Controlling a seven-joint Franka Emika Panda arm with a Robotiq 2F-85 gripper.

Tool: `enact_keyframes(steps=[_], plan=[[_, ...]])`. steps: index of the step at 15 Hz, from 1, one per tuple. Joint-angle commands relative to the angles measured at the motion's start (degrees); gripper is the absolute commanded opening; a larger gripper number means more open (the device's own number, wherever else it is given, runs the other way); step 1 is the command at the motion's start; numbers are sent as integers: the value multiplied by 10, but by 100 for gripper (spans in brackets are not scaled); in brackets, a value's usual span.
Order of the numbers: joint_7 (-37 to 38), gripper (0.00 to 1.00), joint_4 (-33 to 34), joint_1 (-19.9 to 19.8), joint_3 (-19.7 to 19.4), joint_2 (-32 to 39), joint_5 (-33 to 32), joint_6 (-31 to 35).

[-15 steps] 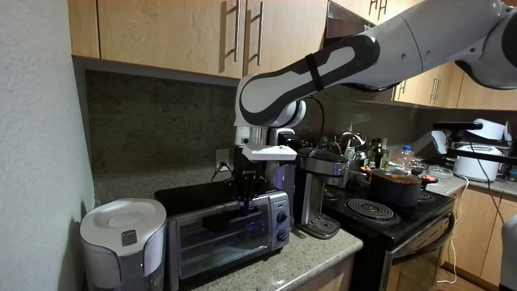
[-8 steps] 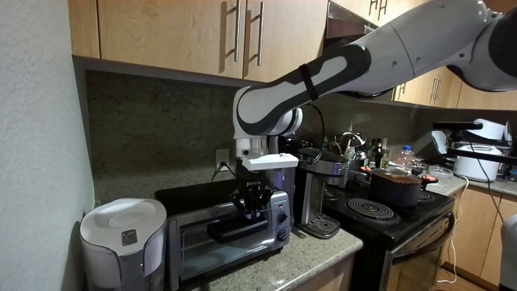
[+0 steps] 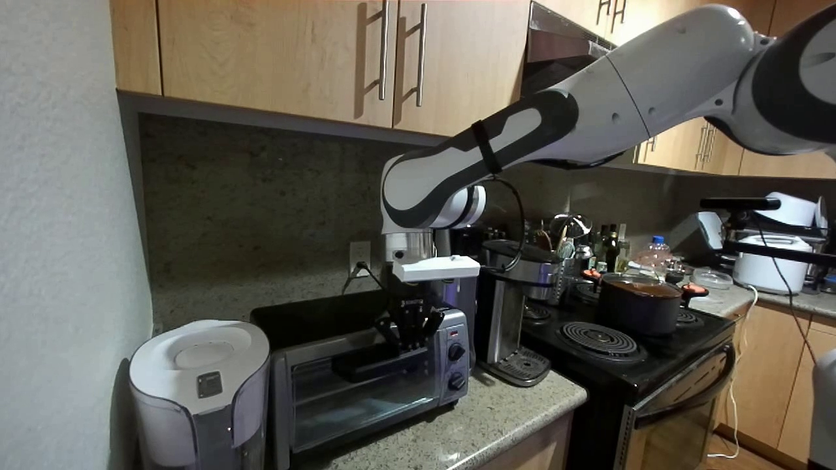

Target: Open the door of the microwave oven.

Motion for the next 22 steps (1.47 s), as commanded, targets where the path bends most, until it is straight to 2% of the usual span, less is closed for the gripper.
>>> enact_keyframes(steps=[1, 6, 22], plan=[[8, 2, -9, -1, -2, 4, -7, 3], [9, 2, -21, 6, 4, -13, -11, 11], [25, 2, -125, 34, 36, -98, -69, 87]])
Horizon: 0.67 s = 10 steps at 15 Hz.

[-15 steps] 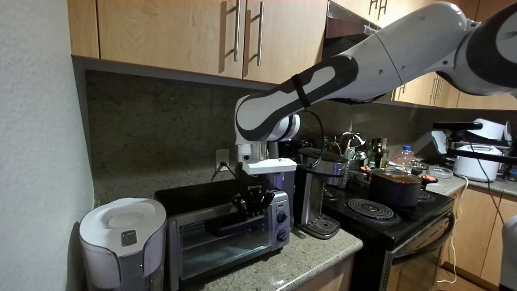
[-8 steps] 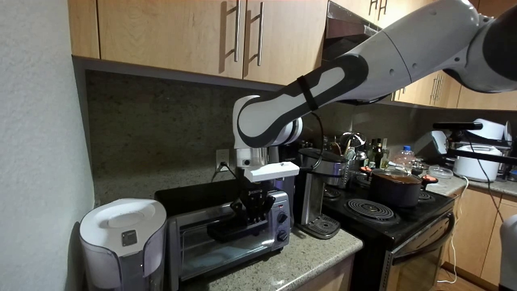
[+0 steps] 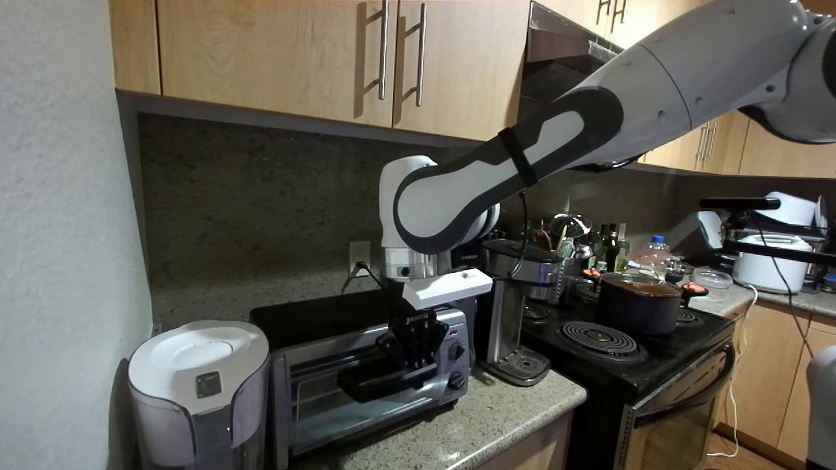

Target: Open the door of the microwave oven.

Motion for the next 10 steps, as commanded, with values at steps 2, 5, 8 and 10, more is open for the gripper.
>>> enact_keyframes(steps=[2, 5, 8, 10], plan=[[30, 2, -46, 9, 17, -51, -15, 27], [40, 2, -61, 10, 27, -66, -24, 42], [56, 2, -68, 14, 42, -84, -25, 42], [64, 2, -70, 15, 51, -91, -23, 41]])
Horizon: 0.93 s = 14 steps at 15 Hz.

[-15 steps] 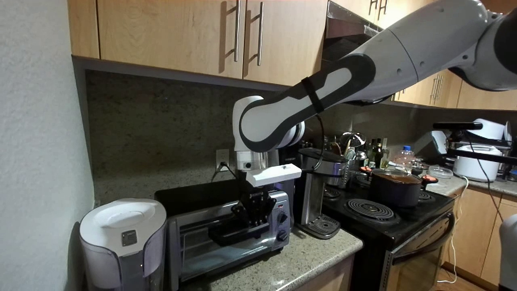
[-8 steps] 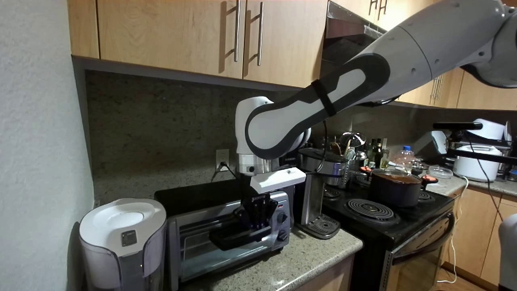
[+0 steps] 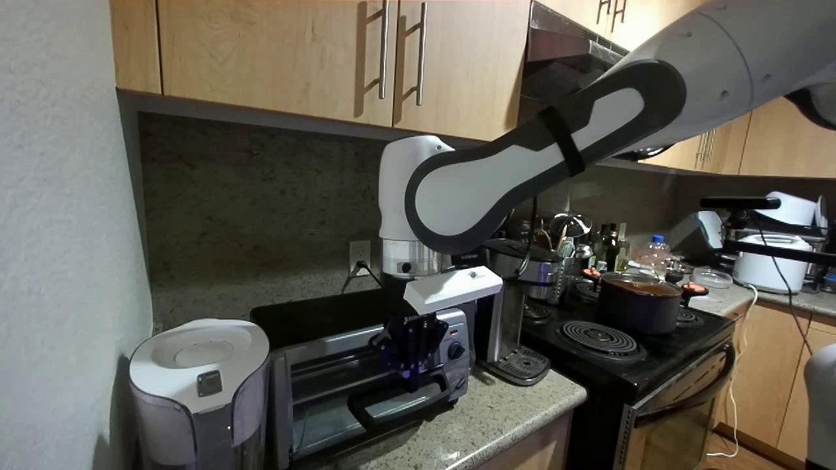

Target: Open the door of the microwave oven.

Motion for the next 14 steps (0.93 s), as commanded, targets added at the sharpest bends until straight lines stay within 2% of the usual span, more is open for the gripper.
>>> enact_keyframes(steps=[1, 14], plan=[[31, 2, -24, 1, 14, -32, -10, 11], [32, 2, -28, -4, 15, -37, -1, 13]])
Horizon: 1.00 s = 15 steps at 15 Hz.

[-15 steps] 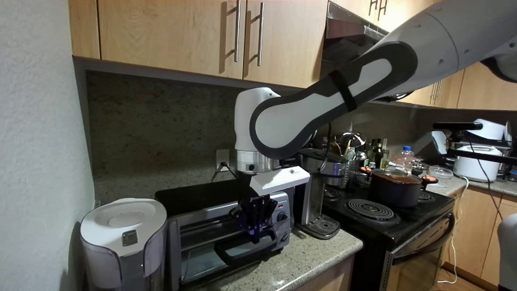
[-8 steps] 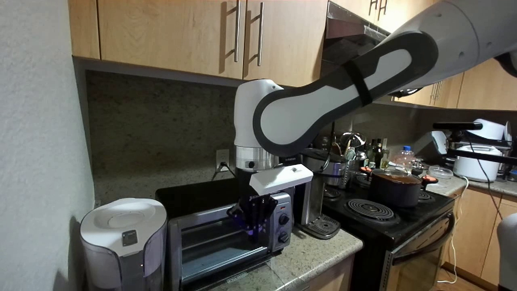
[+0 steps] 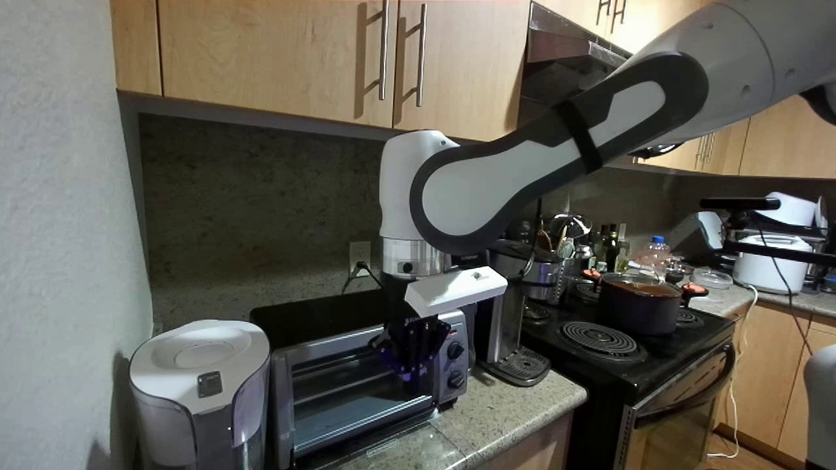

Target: Open the door of the microwave oven.

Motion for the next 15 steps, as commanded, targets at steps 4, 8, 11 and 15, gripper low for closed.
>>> enact_keyframes(steps=[4, 8, 11, 15], plan=[[-4, 3, -17, -8, -3, -23, 11, 11], [-9, 11, 1, -10, -1, -5, 13, 0], [-11, 28, 1, -10, -1, -7, 15, 0], [-11, 28, 1, -10, -1, -7, 15, 0]])
